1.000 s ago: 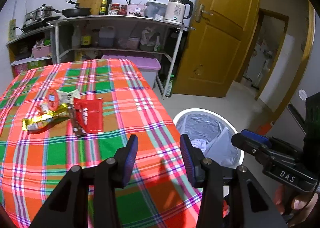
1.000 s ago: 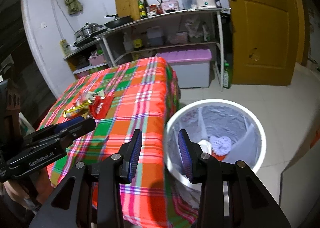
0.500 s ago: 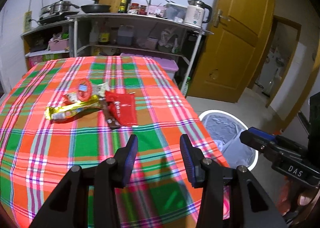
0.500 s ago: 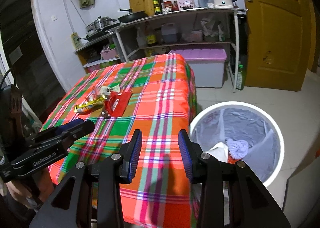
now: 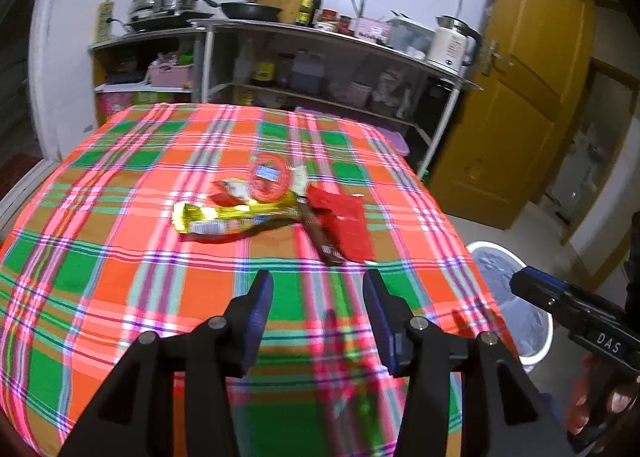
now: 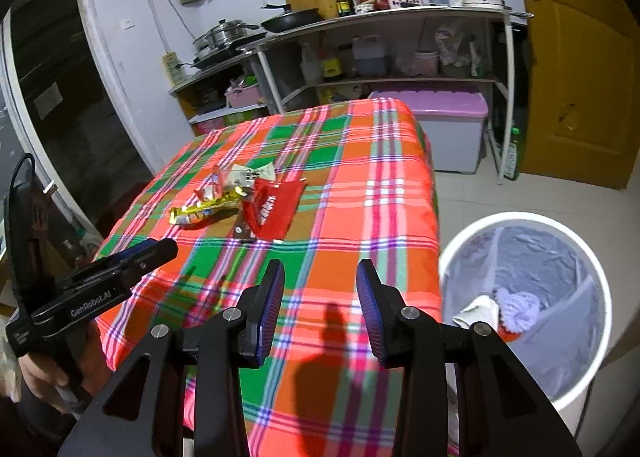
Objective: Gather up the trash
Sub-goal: 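Move both tools back over the table toward the red and yellow wrappers, then grasp the yellow snack bag with the left gripper while the right gripper grasps the red wrapper, then carry the yellow snack bag and red wrapper over the trash bin and release both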
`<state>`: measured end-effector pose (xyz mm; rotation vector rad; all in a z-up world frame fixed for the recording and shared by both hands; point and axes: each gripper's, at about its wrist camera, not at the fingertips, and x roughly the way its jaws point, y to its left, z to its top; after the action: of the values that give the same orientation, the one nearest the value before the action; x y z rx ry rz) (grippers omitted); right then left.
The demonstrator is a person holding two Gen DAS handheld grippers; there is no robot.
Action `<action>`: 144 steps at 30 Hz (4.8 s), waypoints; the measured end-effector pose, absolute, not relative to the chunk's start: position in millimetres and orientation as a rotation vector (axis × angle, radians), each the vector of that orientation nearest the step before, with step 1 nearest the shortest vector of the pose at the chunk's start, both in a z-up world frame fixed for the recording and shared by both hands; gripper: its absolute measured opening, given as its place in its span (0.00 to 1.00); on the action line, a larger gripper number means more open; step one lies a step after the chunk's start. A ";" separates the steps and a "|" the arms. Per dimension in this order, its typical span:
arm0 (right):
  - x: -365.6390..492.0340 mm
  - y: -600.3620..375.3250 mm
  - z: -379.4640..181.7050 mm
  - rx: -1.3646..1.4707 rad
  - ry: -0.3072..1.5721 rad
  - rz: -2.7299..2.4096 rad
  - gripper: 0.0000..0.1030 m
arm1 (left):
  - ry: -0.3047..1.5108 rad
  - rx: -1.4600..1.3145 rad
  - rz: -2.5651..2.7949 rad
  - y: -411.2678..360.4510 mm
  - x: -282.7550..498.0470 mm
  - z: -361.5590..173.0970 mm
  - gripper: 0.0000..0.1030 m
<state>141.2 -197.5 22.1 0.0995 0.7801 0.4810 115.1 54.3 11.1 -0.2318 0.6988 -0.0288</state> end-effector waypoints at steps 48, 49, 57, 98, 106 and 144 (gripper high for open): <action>248.8 -69.9 -36.4 0.061 0.941 0.614 0.13 | 0.808 -0.166 -0.147 120.4 199.8 -19.9 0.56; 247.8 -71.6 -36.4 0.062 0.941 0.613 0.13 | 0.813 -0.163 -0.160 119.0 197.9 -20.9 0.56; 240.0 -88.4 -35.7 0.072 0.939 0.595 0.12 | 0.834 -0.162 -0.211 105.2 181.6 -21.6 0.57; 137.9 -190.4 24.6 0.152 0.755 0.505 0.11 | 0.696 -0.134 -0.173 28.5 103.1 28.8 0.14; 116.0 -216.0 40.3 0.170 0.709 0.470 0.11 | 0.682 -0.129 -0.215 2.0 100.6 37.4 0.14; 114.4 -326.3 21.8 0.283 0.722 0.267 0.11 | 0.708 -0.061 -0.406 -107.5 129.5 39.0 0.14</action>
<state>114.4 -326.3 21.8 0.2833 0.7225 0.2674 129.5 -107.5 39.0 -0.0608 0.7083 -0.4065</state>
